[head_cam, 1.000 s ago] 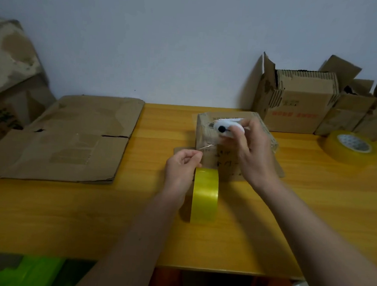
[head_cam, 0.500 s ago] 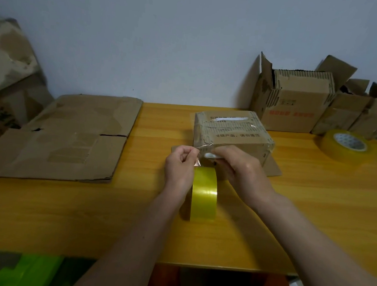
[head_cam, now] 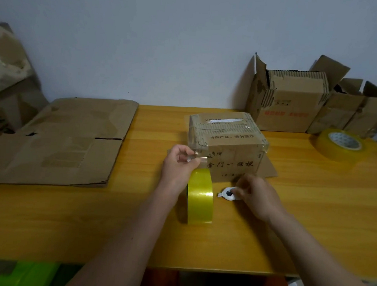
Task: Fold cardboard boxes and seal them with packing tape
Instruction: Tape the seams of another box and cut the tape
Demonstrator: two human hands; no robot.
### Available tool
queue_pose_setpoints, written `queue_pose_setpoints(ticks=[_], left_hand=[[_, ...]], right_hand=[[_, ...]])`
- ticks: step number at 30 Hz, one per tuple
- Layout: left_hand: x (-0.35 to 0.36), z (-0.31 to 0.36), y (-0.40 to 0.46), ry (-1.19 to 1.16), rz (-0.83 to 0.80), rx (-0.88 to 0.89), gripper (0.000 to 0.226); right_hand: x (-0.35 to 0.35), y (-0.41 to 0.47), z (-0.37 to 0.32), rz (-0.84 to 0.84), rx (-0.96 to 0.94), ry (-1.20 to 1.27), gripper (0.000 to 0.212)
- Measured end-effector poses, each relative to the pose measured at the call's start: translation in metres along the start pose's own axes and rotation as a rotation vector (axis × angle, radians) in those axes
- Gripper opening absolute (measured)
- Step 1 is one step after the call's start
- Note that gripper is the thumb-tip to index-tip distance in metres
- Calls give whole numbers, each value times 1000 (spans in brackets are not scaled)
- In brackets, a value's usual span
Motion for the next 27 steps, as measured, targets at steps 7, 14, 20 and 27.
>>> queue_pose_setpoints(ticks=[7, 14, 20, 27], left_hand=[[9, 4, -1, -81, -151, -25, 21], [6, 1, 3, -25, -208, -37, 17], [5, -1, 3, -7, -200, -31, 15], [4, -1, 5, 10, -158, -84, 18]], right_hand=[[-43, 40, -110, 226, -707, -243, 37], [-25, 72, -98, -49, -683, -396, 55], [-28, 75, -98, -144, -641, -273, 54], [-30, 84, -99, -108, -508, -146, 44]])
Point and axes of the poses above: each hand's wrist, its own y-axis towards the middle knuckle, its own x-axis out of the palm, z = x × y, the point moved 7 cm from there along y, towards the middle knuckle, and after that the axes turned 14 degrees about -x, right-handed, at the moved point
